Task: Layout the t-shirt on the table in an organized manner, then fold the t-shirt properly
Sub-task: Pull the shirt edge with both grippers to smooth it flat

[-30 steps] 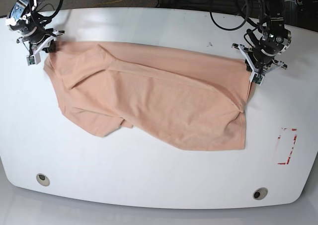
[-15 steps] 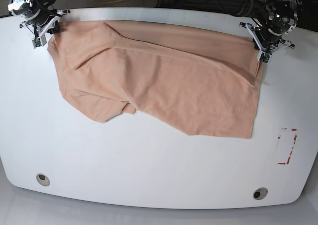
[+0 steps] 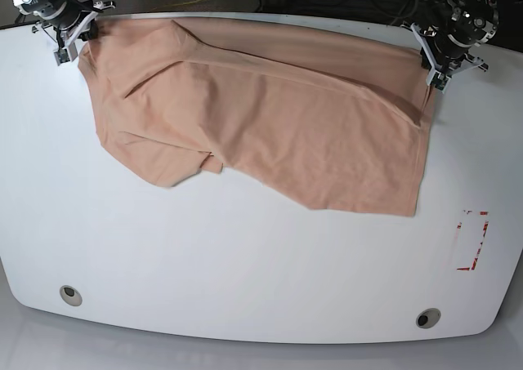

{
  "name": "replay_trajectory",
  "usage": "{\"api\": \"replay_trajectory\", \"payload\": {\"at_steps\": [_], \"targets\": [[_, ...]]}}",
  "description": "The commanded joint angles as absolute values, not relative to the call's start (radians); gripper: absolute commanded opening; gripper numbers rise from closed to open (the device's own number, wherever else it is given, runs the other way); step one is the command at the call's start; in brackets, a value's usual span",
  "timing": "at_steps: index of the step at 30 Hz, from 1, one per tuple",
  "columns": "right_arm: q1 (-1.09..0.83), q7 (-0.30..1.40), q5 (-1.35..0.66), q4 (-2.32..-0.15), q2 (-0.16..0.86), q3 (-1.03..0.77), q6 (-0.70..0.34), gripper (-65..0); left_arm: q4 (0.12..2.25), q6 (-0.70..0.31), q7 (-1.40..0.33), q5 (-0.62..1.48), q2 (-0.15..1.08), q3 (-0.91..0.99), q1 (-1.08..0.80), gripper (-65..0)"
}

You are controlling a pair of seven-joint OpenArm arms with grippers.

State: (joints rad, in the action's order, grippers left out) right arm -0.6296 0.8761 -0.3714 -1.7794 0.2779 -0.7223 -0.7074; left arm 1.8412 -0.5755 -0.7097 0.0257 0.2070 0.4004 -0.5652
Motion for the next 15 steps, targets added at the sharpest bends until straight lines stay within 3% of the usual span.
{"api": "replay_trajectory", "payload": {"at_steps": [1,6,8,11,15], "targets": [[-0.636,0.872,-0.364,-1.799,0.298,-0.737,-0.698,-65.0,1.856,-0.573,-0.728,0.002,0.219,0.426,-0.593,-62.1],[-0.634,0.872,-0.364,-1.799,0.298,-0.736,-0.698,-64.9,1.87,-0.573,-0.728,0.001,0.22,0.432,-0.607,-61.2],[-0.63,0.872,-0.366,-1.799,0.298,-0.736,-0.698,-61.5,1.876,-0.573,-0.728,0.001,0.236,0.438,-0.616,-57.2],[-0.627,0.872,-0.366,-1.799,0.3,-0.736,-0.698,-52.9,1.877,-0.573,-0.728,0.001,0.251,0.438,-0.615,-46.6],[-0.616,0.872,-0.366,-1.799,0.302,-0.736,-0.698,-35.5,1.876,-0.573,-0.728,0.001,0.268,0.438,-0.608,-25.7]]}}
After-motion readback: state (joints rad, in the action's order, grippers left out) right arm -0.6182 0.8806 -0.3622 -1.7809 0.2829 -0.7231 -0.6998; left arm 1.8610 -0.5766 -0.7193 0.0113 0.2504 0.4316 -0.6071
